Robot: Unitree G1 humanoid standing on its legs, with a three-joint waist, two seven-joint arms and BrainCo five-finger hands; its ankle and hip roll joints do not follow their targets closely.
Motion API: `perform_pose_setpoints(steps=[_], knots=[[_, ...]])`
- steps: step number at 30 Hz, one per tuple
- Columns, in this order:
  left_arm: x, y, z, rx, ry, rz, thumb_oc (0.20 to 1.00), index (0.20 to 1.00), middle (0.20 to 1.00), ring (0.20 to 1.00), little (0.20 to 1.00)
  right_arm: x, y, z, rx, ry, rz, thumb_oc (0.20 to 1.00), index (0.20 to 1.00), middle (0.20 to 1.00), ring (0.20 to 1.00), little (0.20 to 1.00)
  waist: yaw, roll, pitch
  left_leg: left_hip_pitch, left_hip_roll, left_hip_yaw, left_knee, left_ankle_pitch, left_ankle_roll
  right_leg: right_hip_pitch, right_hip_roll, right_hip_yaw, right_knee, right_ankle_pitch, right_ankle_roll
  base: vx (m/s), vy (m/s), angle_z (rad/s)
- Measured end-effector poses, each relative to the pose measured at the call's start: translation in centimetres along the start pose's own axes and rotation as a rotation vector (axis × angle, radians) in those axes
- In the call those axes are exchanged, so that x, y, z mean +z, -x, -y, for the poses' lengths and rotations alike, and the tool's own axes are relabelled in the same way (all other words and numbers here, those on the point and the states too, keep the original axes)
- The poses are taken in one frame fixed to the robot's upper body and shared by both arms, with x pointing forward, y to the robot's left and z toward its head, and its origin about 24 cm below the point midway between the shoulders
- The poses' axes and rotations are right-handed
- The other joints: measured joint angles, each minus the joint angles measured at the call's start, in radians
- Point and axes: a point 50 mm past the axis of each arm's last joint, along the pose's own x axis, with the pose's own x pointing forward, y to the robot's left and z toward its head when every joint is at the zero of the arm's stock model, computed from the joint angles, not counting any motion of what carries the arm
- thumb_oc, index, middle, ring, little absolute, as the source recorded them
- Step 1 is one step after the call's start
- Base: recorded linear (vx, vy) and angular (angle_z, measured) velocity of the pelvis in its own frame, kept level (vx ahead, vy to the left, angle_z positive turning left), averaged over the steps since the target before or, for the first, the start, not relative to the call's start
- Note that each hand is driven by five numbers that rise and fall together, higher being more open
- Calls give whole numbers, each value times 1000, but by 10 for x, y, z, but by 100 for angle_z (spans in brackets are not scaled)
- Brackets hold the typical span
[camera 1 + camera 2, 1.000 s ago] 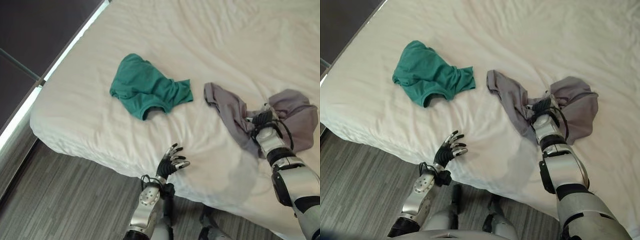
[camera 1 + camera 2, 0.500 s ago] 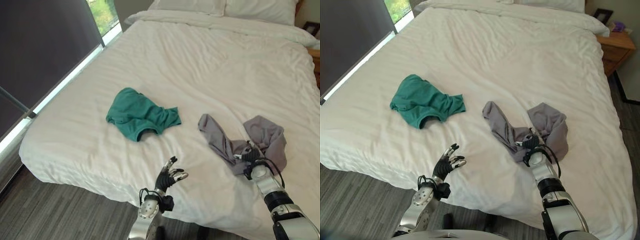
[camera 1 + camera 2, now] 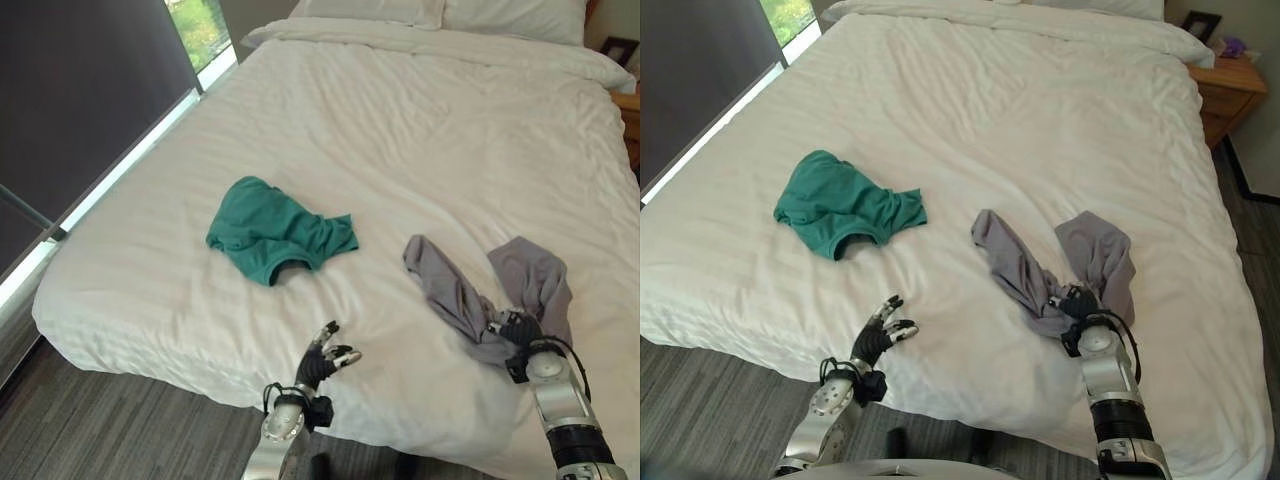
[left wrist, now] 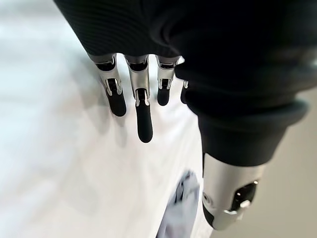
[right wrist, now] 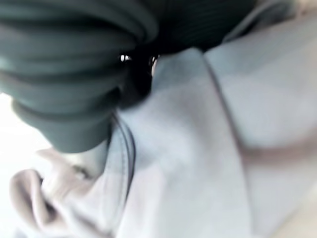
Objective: Pick up bed clothes into laundry basket.
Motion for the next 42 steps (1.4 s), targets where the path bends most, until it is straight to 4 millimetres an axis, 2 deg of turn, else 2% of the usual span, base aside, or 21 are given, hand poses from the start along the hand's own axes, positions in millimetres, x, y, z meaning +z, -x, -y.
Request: perform_pose_setpoints(steps=[3, 5, 6, 8, 9, 10, 11, 14, 16, 17, 18, 19, 20, 22, 24, 26, 30, 32, 35, 40, 42], knots=[[48, -14, -30, 112, -122, 154, 1000, 1000, 1000, 1000, 1000, -2, 1, 3, 5, -10, -3, 200, 200, 200, 200, 200, 3, 6, 2, 3, 0, -3, 0, 0, 0, 4, 0, -1, 0, 2, -2, 51, 22, 3], [66, -21, -39, 139, -213, 189, 1000, 1000, 1000, 1000, 1000, -5, 2, 4, 1, -30, -13, 200, 200, 200, 200, 200, 4, 10, 4, 10, -5, -9, -1, 0, 0, 10, 0, 0, 1, 5, -5, 98, 71, 2], [93, -29, -53, 172, -362, 230, 1000, 1000, 1000, 1000, 1000, -8, 2, 3, 9, -68, -23, 200, 200, 200, 200, 200, 1, 18, 13, 43, -12, -13, -3, 0, 0, 41, 0, 2, 1, 2, -4, 20, 56, -3], [119, -35, -61, 224, -440, 298, 1000, 1000, 1000, 1000, 1000, -12, 2, 2, 20, -78, -32, 200, 200, 200, 200, 200, 4, 28, 23, 66, -11, -19, 9, 1, 0, 70, -6, 6, -1, -5, -4, -42, 52, 4], [136, -42, -63, 243, -501, 331, 1000, 1000, 1000, 1000, 1000, -15, 2, 1, 24, -85, -40, 200, 200, 200, 200, 200, 2, 16, 36, 43, -23, -39, 67, 1, 0, 75, -26, 3, -4, -17, -6, 22, 106, 31], [164, -51, -68, 282, -600, 386, 1000, 1000, 1000, 1000, 1000, -14, 1, 0, 20, -89, -34, 200, 200, 200, 200, 200, -3, -31, 54, -54, -46, -73, 195, -22, -9, 70, -69, 3, 0, -20, -11, 73, 113, 17], [173, -49, -70, 311, -617, 420, 1000, 1000, 1000, 1000, 1000, -12, 0, 2, 20, -95, -23, 200, 200, 200, 200, 200, 1, -17, 55, -50, -34, -71, 156, -17, -9, 72, -60, 10, 1, -18, -10, 176, 202, -2], [178, -58, -86, 377, -819, 368, 1000, 1000, 1000, 1000, 1000, -16, -2, 1, 23, -111, -15, 200, 200, 200, 200, 200, -21, 11, 48, -77, 47, -141, 107, -2, -46, 79, -45, 43, -4, -29, 7, 213, 127, -19], [171, -68, -115, 468, -964, 222, 1000, 1000, 1000, 1000, 1000, -25, 1, -7, 47, -131, -34, 200, 200, 200, 200, 200, -67, 18, 45, -39, 150, -51, 26, 13, -50, 121, -39, 51, -1, -34, 27, 193, 151, -22], [169, -69, -117, 488, -969, 210, 1000, 1000, 1000, 1000, 1000, -29, 3, -8, 48, -136, -44, 200, 200, 200, 200, 200, -78, 23, 45, -11, 158, -42, 4, 23, -54, 131, -38, 58, -2, -36, 40, 275, 267, -59], [160, -72, -123, 517, -1022, 159, 1000, 1000, 1000, 1000, 1000, -37, 6, -6, 40, -140, -66, 200, 200, 200, 200, 200, -84, 40, 41, 28, 156, -40, -10, 61, -72, 145, -36, 86, -4, -34, 60, 161, 190, -72], [156, -71, -127, 533, -1022, 136, 1000, 1000, 1000, 1000, 1000, -42, 8, -10, 48, -147, -81, 200, 200, 200, 200, 200, -88, 28, 35, 40, 148, -23, -9, 68, -105, 142, -52, 93, -4, -34, 61, 189, 246, -67], [152, -76, -128, 547, -1076, 112, 1000, 1000, 1000, 1000, 1000, -51, 14, -14, 58, -143, -101, 200, 200, 200, 200, 200, -113, -5, 29, 54, 110, -5, -9, 62, -98, 145, -80, 108, -2, -33, 63, 76, 114, -31], [135, -80, -143, 568, -1176, -36, 1000, 1000, 1000, 1000, 1000, -64, 22, -26, 81, -173, -138, 200, 200, 200, 200, 200, -135, -33, 14, 76, 74, 25, -4, 51, -79, 154, -120, 110, 1, -16, 58, 43, 131, -27], [133, -82, -143, 587, -1223, -52, 1000, 1000, 1000, 1000, 1000, -77, 29, -35, 100, -176, -179, 200, 200, 200, 200, 200, -149, -50, 12, 89, 49, 46, -3, 43, -66, 149, -141, 101, -1, 25, 47, 18, 183, -31], [138, -85, -154, 652, -1299, -115, 1000, 1000, 1000, 1000, 1000, -75, 29, -39, 114, -167, -167, 200, 200, 200, 200, 200, -162, -60, 7, 85, 35, 57, -3, 37, -56, 133, -155, 110, 1, 39, 55, -43, 111, -16], [168, -94, -146, 721, -1414, -38, 1000, 1000, 1000, 1000, 1000, -72, 29, -38, 112, -171, -138, 200, 200, 200, 200, 200, -163, -69, -3, 44, 33, 68, -3, 35, -53, 88, -151, 109, 1, 50, 71, -40, 88, -9], [172, -95, -146, 747, -1433, -21, 1000, 1000, 1000, 1000, 1000, -68, 28, -38, 115, -170, -115, 200, 200, 200, 200, 200, -164, -68, -3, 34, 40, 71, -3, 35, -53, 72, -143, 108, 1, 50, 71, -27, 61, -14], [161, -98, -142, 723, -1578, -61, 1000, 1000, 1000, 1000, 1000, -64, 29, -40, 132, -167, -85, 200, 200, 200, 200, 200, -166, -71, -8, -20, 42, 72, 27, 32, -53, 37, -144, 106, 2, 50, 70, -20, 87, 3], [138, -90, -152, 688, -1761, -193, 1000, 1000, 1000, 1000, 1000, -48, 28, -34, 137, -206, -10, 200, 200, 200, 200, 200, -170, -77, -14, -60, 39, 91, -2, 33, -53, -33, -141, 113, 2, 52, 71, -23, 57, -12], [143, -91, -152, 687, -1823, -182, 1000, 1000, 1000, 1000, 1000, -48, 27, -31, 146, -219, 9, 200, 200, 200, 200, 200, -170, -80, -15, -80, 37, 96, -3, 32, -53, -56, -142, 117, 2, 52, 71, -8, 47, -4]])
